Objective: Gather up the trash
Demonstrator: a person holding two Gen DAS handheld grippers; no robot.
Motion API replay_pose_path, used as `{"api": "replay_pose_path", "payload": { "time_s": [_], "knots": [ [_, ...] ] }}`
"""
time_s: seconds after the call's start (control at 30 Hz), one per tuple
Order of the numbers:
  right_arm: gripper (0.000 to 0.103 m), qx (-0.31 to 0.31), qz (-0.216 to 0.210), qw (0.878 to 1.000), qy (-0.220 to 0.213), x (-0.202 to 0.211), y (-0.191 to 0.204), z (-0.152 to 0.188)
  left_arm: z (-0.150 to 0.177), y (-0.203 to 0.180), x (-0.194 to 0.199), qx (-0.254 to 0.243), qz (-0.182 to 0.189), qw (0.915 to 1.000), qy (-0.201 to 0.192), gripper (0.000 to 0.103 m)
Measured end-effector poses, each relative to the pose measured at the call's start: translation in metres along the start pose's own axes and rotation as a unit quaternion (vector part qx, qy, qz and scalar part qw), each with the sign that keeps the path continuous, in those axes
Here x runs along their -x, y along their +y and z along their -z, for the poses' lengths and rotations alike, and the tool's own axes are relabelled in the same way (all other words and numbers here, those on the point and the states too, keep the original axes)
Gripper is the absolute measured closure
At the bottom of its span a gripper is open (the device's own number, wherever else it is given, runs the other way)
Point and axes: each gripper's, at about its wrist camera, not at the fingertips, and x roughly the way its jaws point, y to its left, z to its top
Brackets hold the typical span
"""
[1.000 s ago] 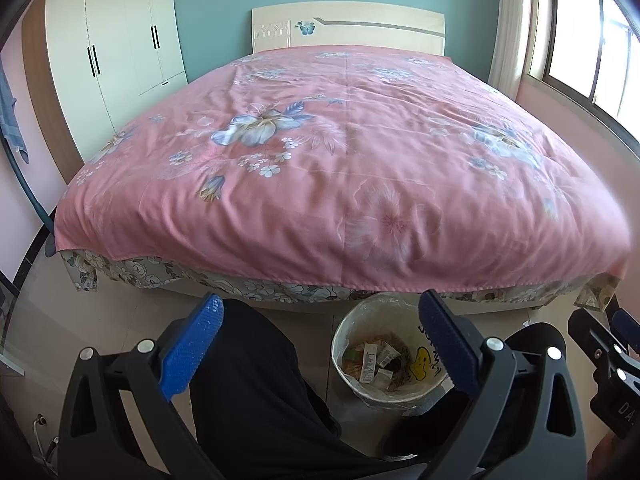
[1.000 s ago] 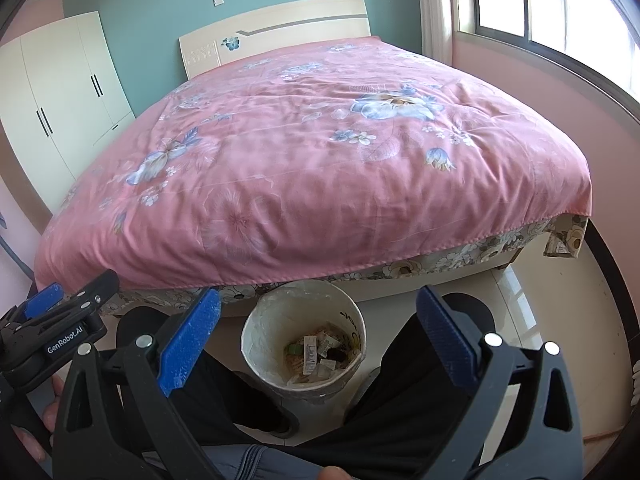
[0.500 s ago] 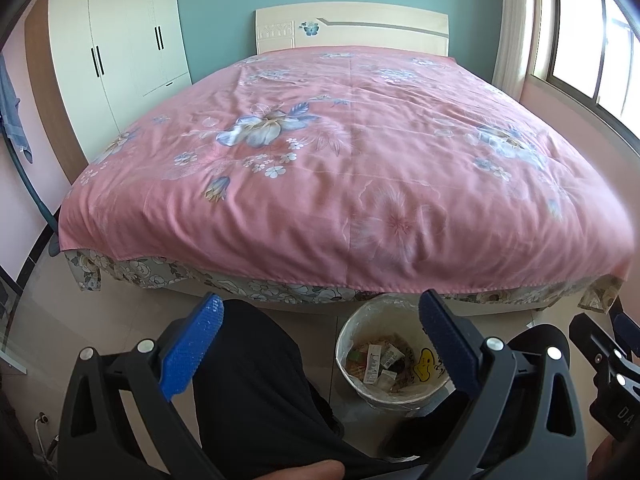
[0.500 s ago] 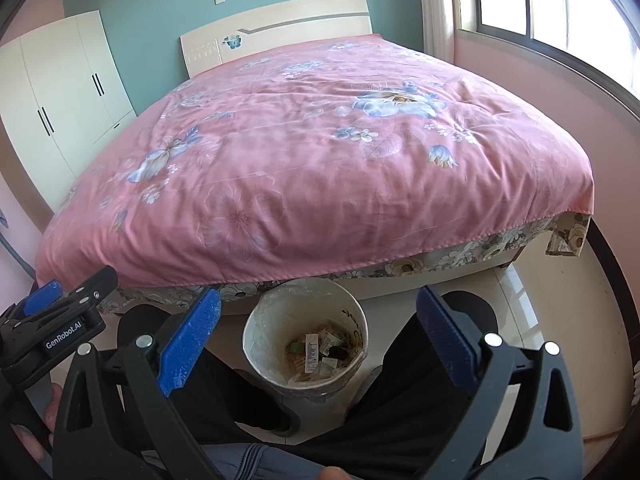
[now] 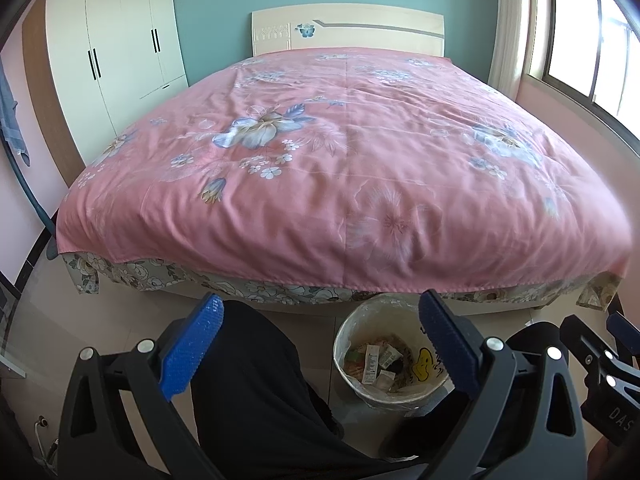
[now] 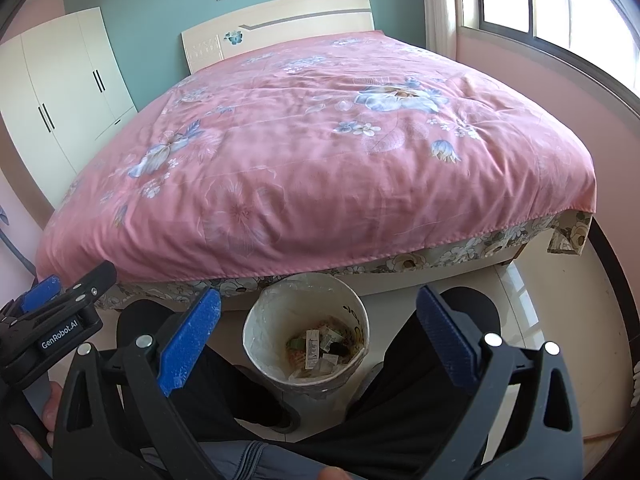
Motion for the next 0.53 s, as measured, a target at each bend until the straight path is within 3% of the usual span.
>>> {"api": "replay_pose_path", "payload": {
  "time_s": [0.53],
  "knots": [
    [0.007,-0.003,0.001,1.0,0.005,-0.0037,-0.0018,0.0018,0.0018,0.0015,-0.0069,0.003,0.001,0.9999,0.015,0.003]
  ]
}}
